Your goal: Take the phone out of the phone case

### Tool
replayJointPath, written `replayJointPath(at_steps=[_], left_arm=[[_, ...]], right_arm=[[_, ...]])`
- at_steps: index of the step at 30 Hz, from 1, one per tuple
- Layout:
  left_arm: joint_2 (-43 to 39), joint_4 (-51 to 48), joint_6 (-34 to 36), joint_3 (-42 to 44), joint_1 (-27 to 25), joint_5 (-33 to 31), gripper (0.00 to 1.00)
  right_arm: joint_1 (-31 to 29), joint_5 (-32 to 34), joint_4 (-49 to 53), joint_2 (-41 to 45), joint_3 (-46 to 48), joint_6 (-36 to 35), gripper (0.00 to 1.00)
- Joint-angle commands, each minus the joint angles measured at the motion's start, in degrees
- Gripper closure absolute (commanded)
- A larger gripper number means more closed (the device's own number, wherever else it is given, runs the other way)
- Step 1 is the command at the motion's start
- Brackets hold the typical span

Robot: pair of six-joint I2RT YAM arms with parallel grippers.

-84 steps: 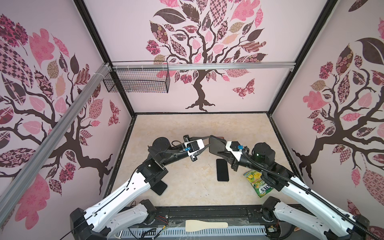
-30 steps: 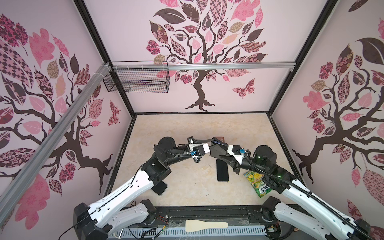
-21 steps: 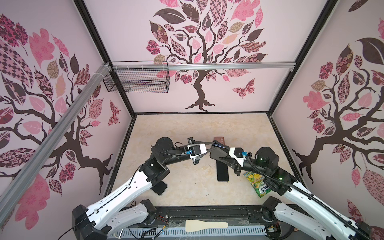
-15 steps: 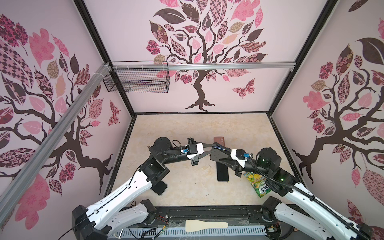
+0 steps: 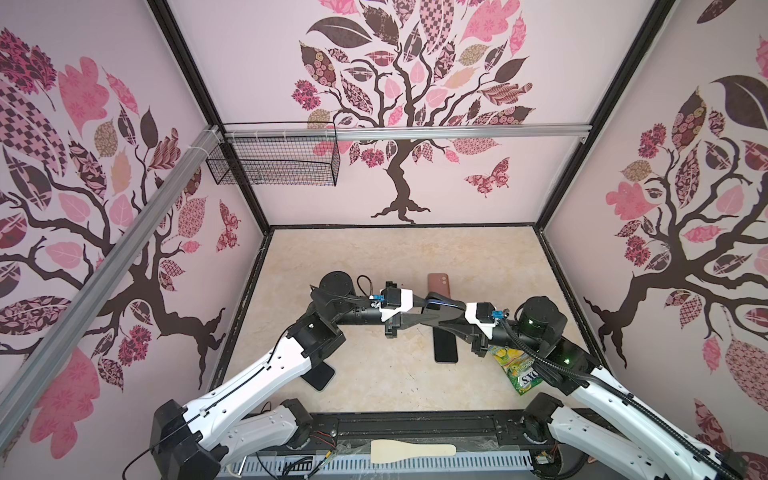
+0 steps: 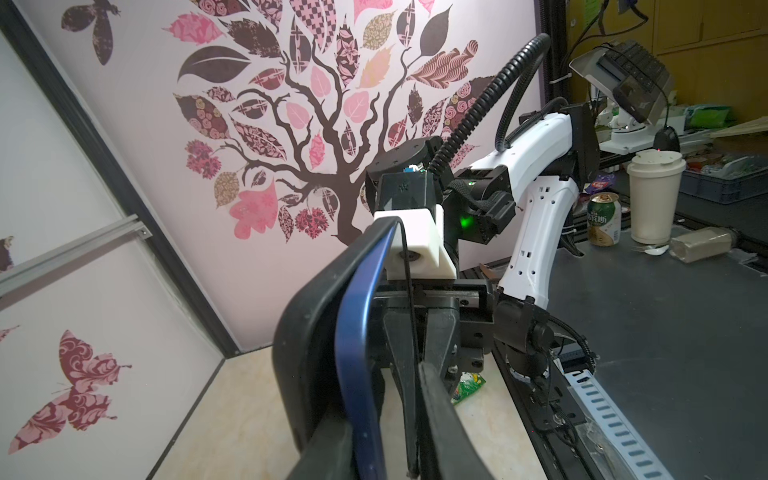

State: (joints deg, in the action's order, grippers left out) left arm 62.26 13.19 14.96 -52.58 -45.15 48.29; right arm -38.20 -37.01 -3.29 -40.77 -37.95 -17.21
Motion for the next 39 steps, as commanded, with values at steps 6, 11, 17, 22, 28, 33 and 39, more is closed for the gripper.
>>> replayJointPath(at_steps=[6, 11, 17, 22, 28, 33, 39], left_arm=[[4.1, -6.2, -3.8, 5.8, -1.1, 8.6, 0.76], [4.3, -4.6, -4.7, 6.9, -1.1, 9.0, 0.76], [4.6, -2.0, -6.0, 7.8, -1.1, 9.5, 0.77], [4.5, -0.1, -6.7, 7.9, -1.1, 9.9, 0.84], [2.8, -0.7, -5.9, 7.2, -1.0, 9.7, 0.93], [1.2, -2.0, -4.4, 6.4, -0.4, 10.0, 1.0], [-0.5, -10.7, 1.3, 3.1, 0.4, 8.9, 1.0]], right_arm=[[-0.9, -3.9, -20.5, 1.7, -7.5, 7.0, 1.0], [-0.9, -4.2, -23.6, 1.7, -7.3, 8.9, 1.0], [-0.9, -4.5, -25.5, 1.9, -7.4, 10.7, 1.0], [-0.9, -4.4, -25.0, 1.8, -6.8, 10.5, 1.0], [-0.9, -3.4, -20.1, 1.7, -5.8, 7.6, 1.0], [-0.9, -3.3, -15.6, 2.1, -5.3, 4.7, 1.0], [-0.9, -2.6, -9.2, 2.4, -5.1, 1.9, 0.94]])
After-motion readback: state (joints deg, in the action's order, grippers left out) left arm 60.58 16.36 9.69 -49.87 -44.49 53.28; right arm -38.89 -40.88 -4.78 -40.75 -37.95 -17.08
